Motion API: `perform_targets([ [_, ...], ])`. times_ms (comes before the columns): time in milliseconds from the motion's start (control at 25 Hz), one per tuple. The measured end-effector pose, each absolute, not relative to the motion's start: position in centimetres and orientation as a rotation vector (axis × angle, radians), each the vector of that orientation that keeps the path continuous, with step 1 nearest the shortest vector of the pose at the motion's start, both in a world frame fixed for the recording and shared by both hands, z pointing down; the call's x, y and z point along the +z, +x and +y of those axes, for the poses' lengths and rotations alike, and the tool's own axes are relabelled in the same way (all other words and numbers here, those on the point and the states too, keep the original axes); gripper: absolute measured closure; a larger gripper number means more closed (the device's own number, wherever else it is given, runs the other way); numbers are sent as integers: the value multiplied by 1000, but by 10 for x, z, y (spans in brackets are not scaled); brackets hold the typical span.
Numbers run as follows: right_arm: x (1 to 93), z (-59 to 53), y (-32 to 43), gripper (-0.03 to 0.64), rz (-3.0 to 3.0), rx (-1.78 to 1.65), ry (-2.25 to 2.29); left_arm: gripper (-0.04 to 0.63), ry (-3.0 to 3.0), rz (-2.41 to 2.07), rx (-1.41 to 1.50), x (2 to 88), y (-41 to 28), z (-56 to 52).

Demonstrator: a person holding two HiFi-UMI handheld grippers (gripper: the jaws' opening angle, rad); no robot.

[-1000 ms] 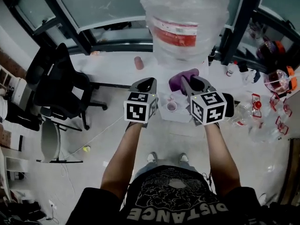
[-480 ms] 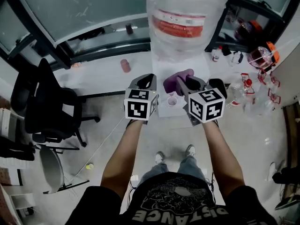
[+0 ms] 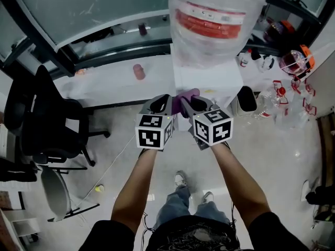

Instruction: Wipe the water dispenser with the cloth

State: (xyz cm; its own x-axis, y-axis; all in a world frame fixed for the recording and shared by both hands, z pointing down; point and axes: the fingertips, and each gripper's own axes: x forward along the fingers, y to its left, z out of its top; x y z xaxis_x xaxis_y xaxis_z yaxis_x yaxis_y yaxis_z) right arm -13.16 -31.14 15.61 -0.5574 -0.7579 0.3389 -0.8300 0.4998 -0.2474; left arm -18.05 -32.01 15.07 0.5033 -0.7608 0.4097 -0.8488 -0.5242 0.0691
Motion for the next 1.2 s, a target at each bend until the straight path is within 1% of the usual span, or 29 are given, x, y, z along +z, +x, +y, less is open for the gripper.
perform_targets([
  [240, 184, -323, -148, 584, -2583, 588, 1316, 569, 2497, -1341, 521, 172, -177, -315],
  [400, 196, -328, -139, 584, -2595, 588, 1325, 569, 2513, -1342, 531, 176, -169, -312],
  [720, 199, -335, -93, 584, -2579, 590, 1479, 569, 2520, -1317, 579, 187, -152, -307],
  [1200, 192, -332, -4, 584, -2500, 590, 1681, 569, 2606, -1167, 621, 190, -80, -309],
])
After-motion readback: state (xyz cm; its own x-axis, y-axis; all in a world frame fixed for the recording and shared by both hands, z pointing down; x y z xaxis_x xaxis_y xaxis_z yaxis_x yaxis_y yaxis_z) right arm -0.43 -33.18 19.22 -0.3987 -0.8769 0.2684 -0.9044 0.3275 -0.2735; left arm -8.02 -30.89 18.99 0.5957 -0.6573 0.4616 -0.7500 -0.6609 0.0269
